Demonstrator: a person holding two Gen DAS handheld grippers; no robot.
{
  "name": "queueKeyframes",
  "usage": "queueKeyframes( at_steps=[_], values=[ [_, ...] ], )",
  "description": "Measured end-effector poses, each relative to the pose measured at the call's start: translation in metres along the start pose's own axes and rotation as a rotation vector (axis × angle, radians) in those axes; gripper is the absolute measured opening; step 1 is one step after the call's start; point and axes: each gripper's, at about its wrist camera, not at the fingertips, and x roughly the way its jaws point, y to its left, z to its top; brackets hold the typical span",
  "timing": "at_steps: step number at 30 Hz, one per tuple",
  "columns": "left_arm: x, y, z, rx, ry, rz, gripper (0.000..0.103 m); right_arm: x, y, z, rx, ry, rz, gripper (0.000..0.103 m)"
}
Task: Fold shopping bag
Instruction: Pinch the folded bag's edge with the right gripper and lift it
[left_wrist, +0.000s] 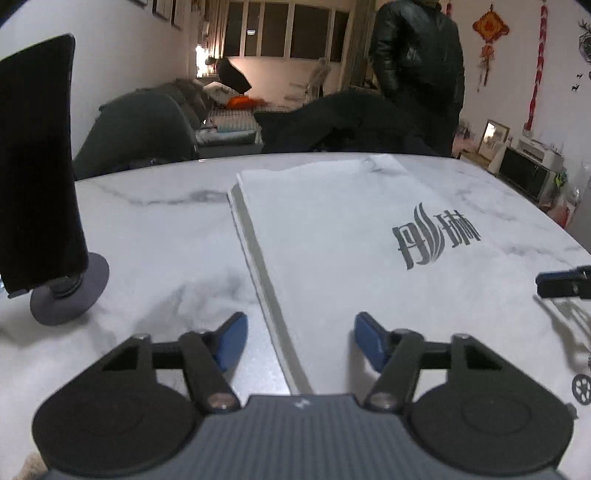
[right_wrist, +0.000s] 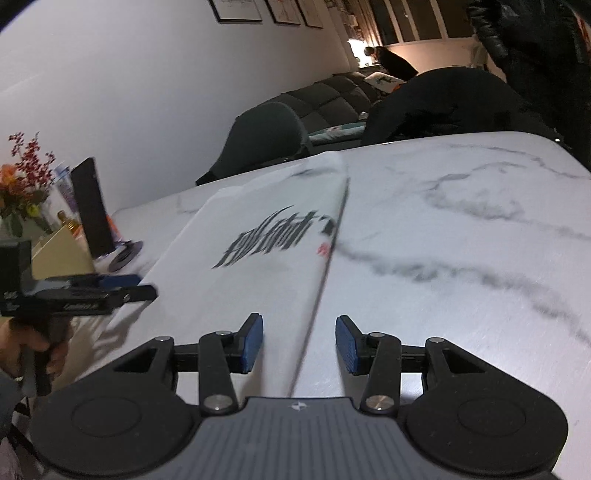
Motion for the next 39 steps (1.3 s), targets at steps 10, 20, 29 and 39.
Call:
queueKeyframes(
  at_steps=[10, 20, 29, 39],
  values=[
    [0.007, -0.029, 0.003, 0.061, -0.018, -0.061, 0.043, -0.015, -0.002, -0.015, 0.039, -0.043, -0.048, 0.026],
    [0.032, -0.076, 0.018, 0.142, -0.010, -0.117, 0.043, -0.047, -0.047, -0.024, 0.166, -0.096, -0.109, 0.026],
    [0.040, -0.087, 0.018, 0.164, -0.017, -0.119, 0.045, -0.049, -0.053, -0.026, 0.178, -0.126, -0.104, 0.026],
    [0.040, -0.080, 0.018, 0.163, -0.018, -0.123, 0.045, -0.048, -0.050, -0.022, 0.214, -0.134, -0.059, 0.026]
  ],
)
